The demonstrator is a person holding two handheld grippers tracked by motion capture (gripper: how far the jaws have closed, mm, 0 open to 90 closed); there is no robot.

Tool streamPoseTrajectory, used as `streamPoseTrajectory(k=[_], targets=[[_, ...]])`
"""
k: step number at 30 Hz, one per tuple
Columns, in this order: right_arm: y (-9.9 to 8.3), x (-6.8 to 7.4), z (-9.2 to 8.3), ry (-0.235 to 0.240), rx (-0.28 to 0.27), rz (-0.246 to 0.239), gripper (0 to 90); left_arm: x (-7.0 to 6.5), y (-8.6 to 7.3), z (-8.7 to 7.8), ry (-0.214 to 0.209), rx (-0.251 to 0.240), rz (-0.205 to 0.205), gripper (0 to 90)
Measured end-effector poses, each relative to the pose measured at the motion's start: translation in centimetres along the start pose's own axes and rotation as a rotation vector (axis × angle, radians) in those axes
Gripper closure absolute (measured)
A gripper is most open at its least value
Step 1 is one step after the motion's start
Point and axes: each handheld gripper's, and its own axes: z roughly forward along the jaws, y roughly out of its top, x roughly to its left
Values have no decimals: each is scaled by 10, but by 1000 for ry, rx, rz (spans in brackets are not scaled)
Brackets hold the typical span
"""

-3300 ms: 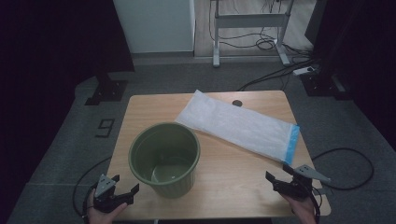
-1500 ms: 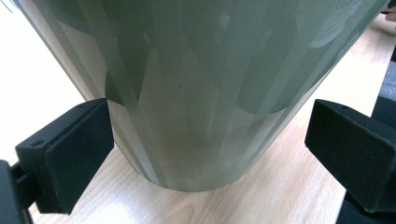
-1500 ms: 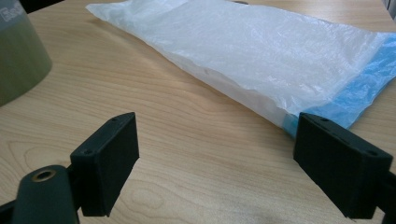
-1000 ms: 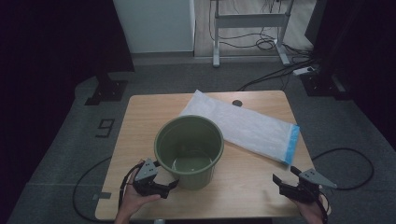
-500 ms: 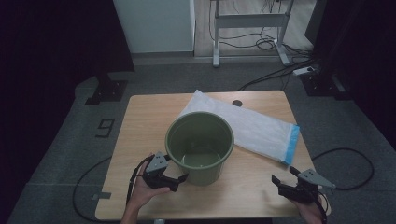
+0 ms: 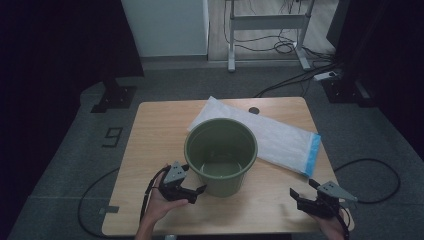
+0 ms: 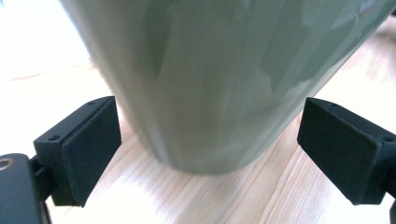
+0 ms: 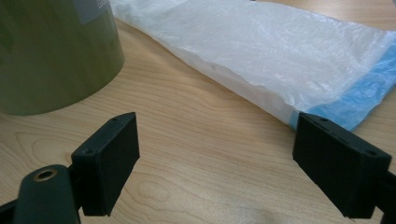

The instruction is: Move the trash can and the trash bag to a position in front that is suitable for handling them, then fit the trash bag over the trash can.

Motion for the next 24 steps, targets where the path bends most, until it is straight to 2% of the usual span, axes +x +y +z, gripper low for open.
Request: streamPoseTrajectory(k=[1,4,12,15,17,20,24], targets=[[0,0,0,0,0,0,141,0,0,0,0,0,0,59],[2,5,0,-14,14,-50,140,-1,-10,-7,6,10,-17,60],[4,11,3,-4,33,-86,140,-7,-41,-25,40,32,-48,58],[4,12,4,0,41,-90,140,-6,-53,-30,50,30,-69,59],[5,13,5,-3,43,-91,140,-4,-58,-31,65,48,-66,59],[8,14,7,-14,49,-91,141,0,-64,-34,73,50,-72,60],[15,13,14,-19,48,-68,147,6,-71,-37,89,56,-88,60]])
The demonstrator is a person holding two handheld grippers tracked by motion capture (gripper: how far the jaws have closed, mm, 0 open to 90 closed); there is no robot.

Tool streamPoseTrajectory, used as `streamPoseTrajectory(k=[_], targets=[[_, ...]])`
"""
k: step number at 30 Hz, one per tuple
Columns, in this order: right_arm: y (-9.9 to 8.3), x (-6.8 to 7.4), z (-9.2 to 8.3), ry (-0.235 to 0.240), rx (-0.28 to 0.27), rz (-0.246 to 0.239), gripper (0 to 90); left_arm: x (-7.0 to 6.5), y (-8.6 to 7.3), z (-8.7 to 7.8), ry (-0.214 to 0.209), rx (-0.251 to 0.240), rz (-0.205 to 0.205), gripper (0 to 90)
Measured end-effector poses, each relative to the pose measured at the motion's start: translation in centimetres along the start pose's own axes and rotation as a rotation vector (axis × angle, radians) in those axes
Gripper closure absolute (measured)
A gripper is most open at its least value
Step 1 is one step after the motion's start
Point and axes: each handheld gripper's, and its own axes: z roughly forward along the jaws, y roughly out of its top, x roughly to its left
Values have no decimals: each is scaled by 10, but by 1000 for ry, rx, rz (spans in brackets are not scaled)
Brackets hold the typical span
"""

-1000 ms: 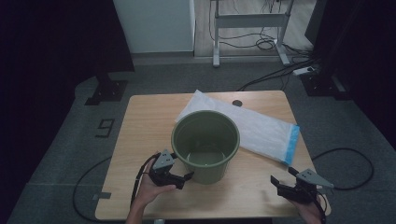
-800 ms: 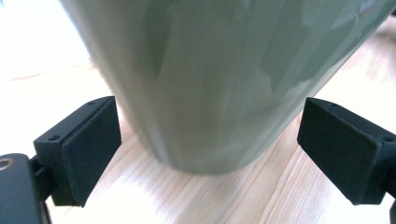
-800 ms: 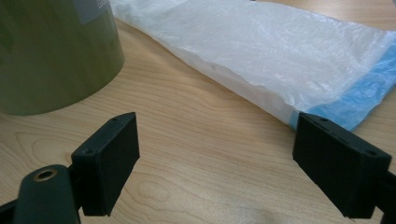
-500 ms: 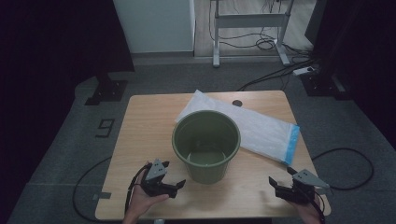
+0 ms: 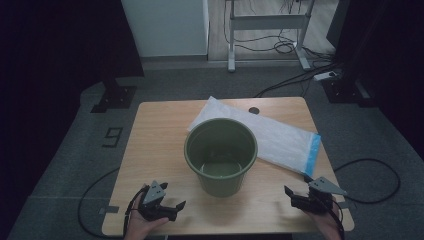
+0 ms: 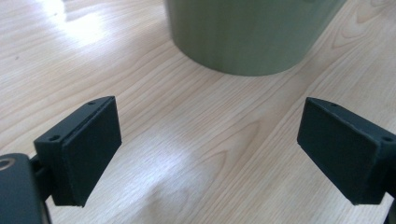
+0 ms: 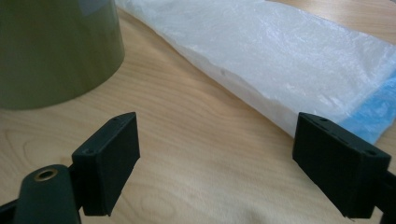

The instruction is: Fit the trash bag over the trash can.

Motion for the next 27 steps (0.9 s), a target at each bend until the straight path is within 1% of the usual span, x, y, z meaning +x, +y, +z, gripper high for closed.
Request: streamPoseTrajectory(k=[2,3,6,8,11,13,14,15,18,20,25,26,27], targets=[[9,2,7,4,5,-2,154,3,-4,-2,12,-1,-6,65],[9,2,7,4,5,-2,154,4,-5,-4,18,-3,-13,65],[19,5,16,18,8,-13,172,9,-10,-5,40,-1,-26,73],[24,6,24,24,20,-15,179,12,-12,-5,42,-4,-39,77],[32,6,39,26,53,-19,181,14,-13,-6,42,-10,-45,77],[36,4,49,18,69,-11,185,14,-13,-6,41,-10,-47,77],[40,4,58,10,80,-10,190,14,-14,-6,41,-9,-48,78],[40,4,58,10,80,-10,190,15,-14,-6,41,-8,-48,78],[44,2,73,-1,107,-8,191,16,-16,-6,46,-5,-52,78],[46,1,81,-19,120,-10,197,17,-16,-6,47,-6,-55,79],[49,-2,95,-33,138,-13,228,18,-18,-6,50,-6,-59,83],[50,-4,99,-34,141,-7,238,18,-18,-6,51,-5,-58,90],[50,-4,99,-34,141,-7,238,18,-18,-6,51,-5,-58,91]])
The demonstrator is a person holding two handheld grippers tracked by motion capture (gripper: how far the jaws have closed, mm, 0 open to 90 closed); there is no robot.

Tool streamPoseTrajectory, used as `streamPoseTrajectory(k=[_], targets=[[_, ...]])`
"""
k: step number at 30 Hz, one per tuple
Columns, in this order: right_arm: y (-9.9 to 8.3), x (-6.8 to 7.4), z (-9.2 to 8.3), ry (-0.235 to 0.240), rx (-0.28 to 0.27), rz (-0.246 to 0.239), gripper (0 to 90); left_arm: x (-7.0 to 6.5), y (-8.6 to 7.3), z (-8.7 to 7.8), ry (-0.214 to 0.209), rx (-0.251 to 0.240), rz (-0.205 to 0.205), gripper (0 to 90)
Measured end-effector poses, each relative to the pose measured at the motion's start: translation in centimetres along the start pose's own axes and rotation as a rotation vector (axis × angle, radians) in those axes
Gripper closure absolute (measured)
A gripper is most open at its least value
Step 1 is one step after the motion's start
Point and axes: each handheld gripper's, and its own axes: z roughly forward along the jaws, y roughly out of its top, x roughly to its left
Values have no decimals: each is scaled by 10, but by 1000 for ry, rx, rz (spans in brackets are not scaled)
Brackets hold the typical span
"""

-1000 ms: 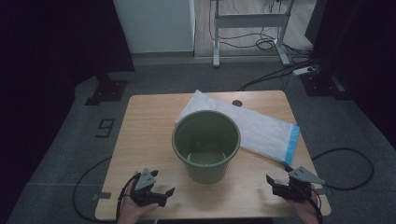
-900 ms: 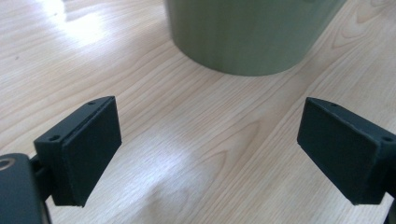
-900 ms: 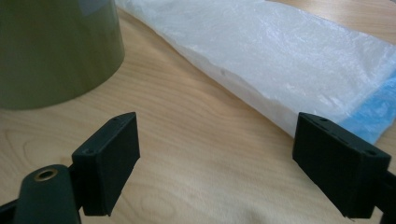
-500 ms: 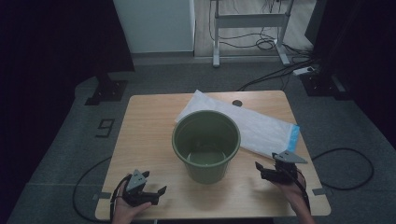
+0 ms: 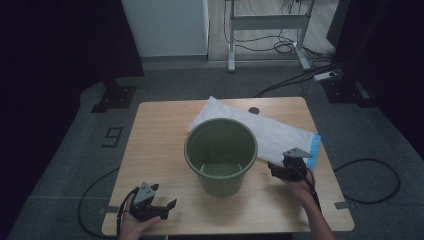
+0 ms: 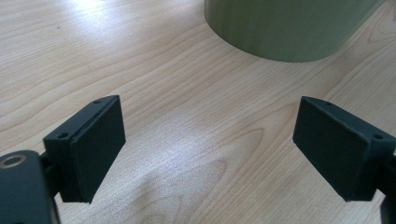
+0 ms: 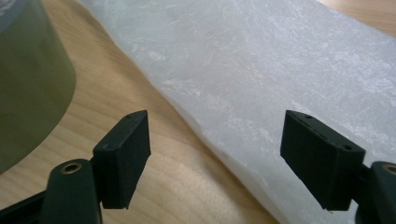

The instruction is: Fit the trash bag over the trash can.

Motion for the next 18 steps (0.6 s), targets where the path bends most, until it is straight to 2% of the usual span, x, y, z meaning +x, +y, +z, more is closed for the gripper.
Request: streamPoseTrajectory(k=[12,18], targets=[[5,-4,14,-5,37,10,282,1,-2,-1,-3,4,7,103],[4,-3,18,13,55,1,366,-1,-2,3,-2,26,19,103]])
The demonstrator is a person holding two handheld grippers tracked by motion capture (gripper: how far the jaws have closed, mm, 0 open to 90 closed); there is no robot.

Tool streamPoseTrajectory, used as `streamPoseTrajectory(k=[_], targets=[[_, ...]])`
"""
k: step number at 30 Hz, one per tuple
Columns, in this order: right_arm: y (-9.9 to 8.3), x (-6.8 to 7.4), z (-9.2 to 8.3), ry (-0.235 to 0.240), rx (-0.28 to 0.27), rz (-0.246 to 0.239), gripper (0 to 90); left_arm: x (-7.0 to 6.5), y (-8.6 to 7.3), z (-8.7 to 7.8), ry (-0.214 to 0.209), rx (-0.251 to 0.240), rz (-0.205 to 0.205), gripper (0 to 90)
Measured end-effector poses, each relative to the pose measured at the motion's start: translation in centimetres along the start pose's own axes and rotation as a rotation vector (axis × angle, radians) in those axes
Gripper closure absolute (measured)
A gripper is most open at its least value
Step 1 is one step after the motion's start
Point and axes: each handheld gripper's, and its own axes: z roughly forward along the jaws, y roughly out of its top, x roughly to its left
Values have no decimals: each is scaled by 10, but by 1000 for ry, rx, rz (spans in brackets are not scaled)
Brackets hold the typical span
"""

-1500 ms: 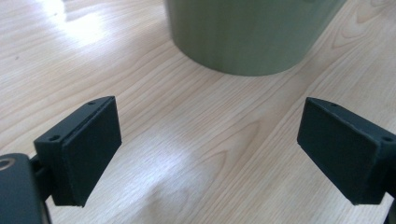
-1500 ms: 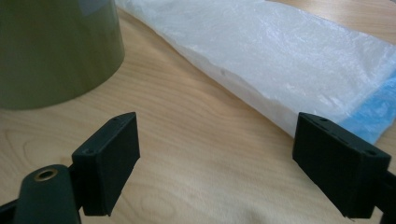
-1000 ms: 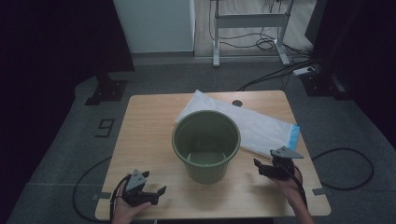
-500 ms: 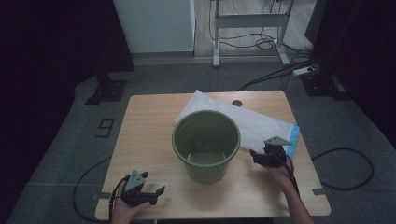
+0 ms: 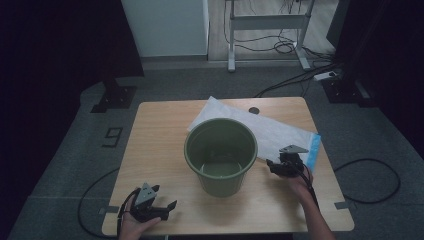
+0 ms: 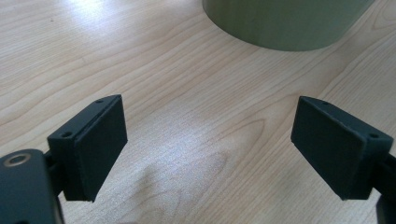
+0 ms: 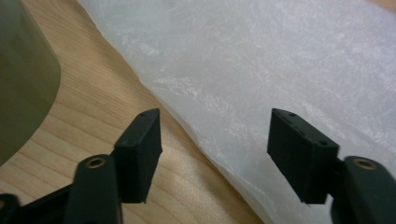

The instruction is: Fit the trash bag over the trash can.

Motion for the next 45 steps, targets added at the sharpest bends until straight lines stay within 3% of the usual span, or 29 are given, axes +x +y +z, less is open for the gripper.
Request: streamPoseTrajectory(k=[16,24,30,35,37,45], targets=[[-7,-7,7,-6,59,37,665,2,-1,0,2,-2,-7,116],[-11,-10,6,-31,45,54,850,2,-2,0,5,0,-11,123],[-14,-9,2,-47,39,37,888,2,-2,1,6,7,-11,129],[-23,-12,-17,-67,13,57,888,2,-2,1,6,7,-12,135],[-35,-16,-33,-55,-3,77,888,2,-2,1,6,8,-9,136],[-68,-21,-66,-28,-15,100,888,-1,-1,3,3,17,-4,136]])
